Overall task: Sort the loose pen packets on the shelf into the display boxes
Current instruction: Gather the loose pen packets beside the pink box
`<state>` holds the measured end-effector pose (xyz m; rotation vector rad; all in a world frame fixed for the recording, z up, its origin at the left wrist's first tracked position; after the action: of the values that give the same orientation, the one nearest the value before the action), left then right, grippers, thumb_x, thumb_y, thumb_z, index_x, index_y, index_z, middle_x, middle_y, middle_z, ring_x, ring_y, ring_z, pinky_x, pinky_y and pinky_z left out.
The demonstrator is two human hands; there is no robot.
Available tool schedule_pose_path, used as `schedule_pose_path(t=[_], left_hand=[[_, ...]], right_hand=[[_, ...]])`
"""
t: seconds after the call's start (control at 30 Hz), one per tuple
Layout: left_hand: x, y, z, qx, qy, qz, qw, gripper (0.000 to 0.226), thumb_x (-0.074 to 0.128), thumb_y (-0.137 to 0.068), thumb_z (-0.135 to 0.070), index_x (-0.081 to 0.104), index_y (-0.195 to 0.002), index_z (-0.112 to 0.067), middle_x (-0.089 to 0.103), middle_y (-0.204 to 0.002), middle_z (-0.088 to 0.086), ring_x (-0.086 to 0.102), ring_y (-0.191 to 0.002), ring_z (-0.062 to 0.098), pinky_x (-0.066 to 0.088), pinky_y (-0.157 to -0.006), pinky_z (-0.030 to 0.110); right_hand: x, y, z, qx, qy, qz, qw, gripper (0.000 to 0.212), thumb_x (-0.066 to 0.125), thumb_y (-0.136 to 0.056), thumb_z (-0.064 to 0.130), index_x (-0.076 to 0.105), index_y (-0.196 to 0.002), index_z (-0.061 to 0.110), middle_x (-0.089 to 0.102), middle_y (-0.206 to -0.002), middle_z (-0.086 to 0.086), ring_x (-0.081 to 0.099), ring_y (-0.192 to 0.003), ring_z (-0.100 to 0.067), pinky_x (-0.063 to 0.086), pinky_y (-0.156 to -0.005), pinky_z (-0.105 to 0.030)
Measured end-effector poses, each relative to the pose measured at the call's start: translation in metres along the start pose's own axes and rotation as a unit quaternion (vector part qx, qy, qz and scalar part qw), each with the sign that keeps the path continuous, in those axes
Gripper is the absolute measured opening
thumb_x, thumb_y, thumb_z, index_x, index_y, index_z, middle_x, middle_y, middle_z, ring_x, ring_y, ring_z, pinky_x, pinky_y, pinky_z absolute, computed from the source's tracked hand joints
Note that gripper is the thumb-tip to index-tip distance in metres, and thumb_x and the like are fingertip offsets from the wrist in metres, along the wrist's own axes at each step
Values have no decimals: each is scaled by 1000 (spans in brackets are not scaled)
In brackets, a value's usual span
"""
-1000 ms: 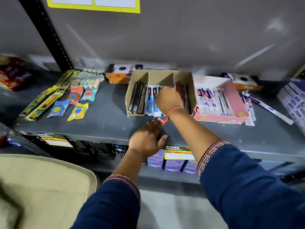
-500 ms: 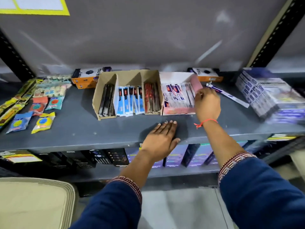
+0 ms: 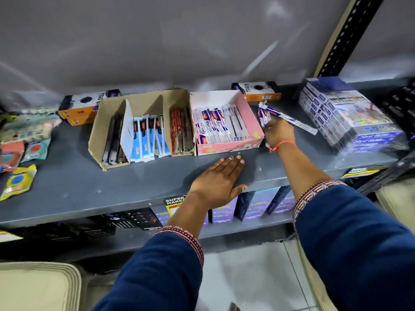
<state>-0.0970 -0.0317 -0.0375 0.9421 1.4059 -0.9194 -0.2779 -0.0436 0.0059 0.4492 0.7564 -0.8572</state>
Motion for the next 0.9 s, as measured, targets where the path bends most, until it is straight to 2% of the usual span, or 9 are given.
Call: schedule_pose_path(t=[0.17, 0.4, 0.57, 0.63, 0.7, 0.73, 0.77, 0.83, 0.9], left_hand=[[-1, 0, 6, -31, 15, -6, 999, 69, 24, -98, -51, 2, -148, -10, 1, -157, 5, -3, -142, 16, -12, -109, 24], [-1, 0, 9, -45, 32, 2, 998, 72, 25, -96, -55, 1, -148, -10, 0, -157, 4, -4, -142, 15, -8, -111, 25], [0, 0, 9, -45, 28, 7, 999, 73, 23, -96, -56, -1, -148, -11, -2, -157, 4, -4, -142, 15, -10, -110, 24], [0, -1, 9, -46, 31, 0, 998, 73, 25, -96, -56, 1, -148, -11, 0, -157, 4, -3, -142, 15, -8, -111, 24], [-1, 0, 9, -47, 30, -4, 998, 73, 25, -96, -57, 1, -149, -12, 0, -157, 4, -3, -142, 15, -8, -111, 25], [-1, 0, 9, -47, 29, -5, 998, 73, 25, -95, -57, 2, -149, -12, 1, -157, 4, -2, -142, 15, -8, -111, 26], [-1, 0, 9, -47, 32, -4, 998, 73, 25, -95, -57, 3, -149, -12, 1, -157, 4, -2, -142, 16, -8, -111, 26], [-2, 0, 10, -51, 39, -1, 998, 73, 26, -95, -57, 4, -149, -12, 1, -157, 4, -2, -142, 16, -7, -111, 26], [-3, 0, 9, -52, 36, -3, 998, 72, 26, -96, -56, 5, -149, -12, 2, -157, 5, -1, -142, 16, -6, -112, 27]], right_hand=[[7, -9, -5, 17, 25, 15, 999, 28, 46, -85, -1, 63, -108, -4, 64, -119, -24, 58, -111, -39, 48, -89, -37], [8, -20, -11, 64, 26, 62, 996, 35, 52, -90, 8, 55, -121, -7, 57, -130, -25, 54, -120, -37, 45, -96, -37], [8, -16, -11, 76, 2, 79, 994, 36, 51, -88, 8, 57, -120, -7, 59, -127, -25, 58, -112, -35, 47, -91, -35], [7, -16, -19, 100, -50, 89, 990, 34, 53, -86, 6, 58, -115, -9, 66, -111, -27, 58, -89, -28, 47, -74, -27], [5, -14, -25, 116, -143, 117, 976, 17, 51, -89, 0, 57, -97, -13, 70, -61, -15, 53, -62, -18, 45, -50, -15], [3, -12, -26, 124, -188, 126, 966, 13, 50, -90, -2, 53, -78, -5, 60, -34, -2, 52, -50, -9, 41, -42, -11], [-1, -13, -26, 122, -219, 128, 960, 25, 53, -88, -2, 47, -66, 8, 49, -21, 8, 50, -38, -3, 40, -38, -10], [-11, -10, -21, 90, -234, 113, 961, 36, 64, -81, 1, 43, -57, 17, 42, -17, 16, 43, -28, 0, 37, -35, -16], [-21, -4, -17, 67, -295, 79, 950, 37, 69, -77, -1, 46, -55, 18, 45, -20, 13, 34, -21, 2, 26, -29, -11]])
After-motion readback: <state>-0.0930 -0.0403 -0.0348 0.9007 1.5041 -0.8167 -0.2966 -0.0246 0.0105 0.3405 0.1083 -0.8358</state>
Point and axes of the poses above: each hand's wrist, its own y-axis away from the middle knuckle, its own x-axis out of the palm, z = x × y, the point moved 9 cm from there along -y, towards the middle knuckle
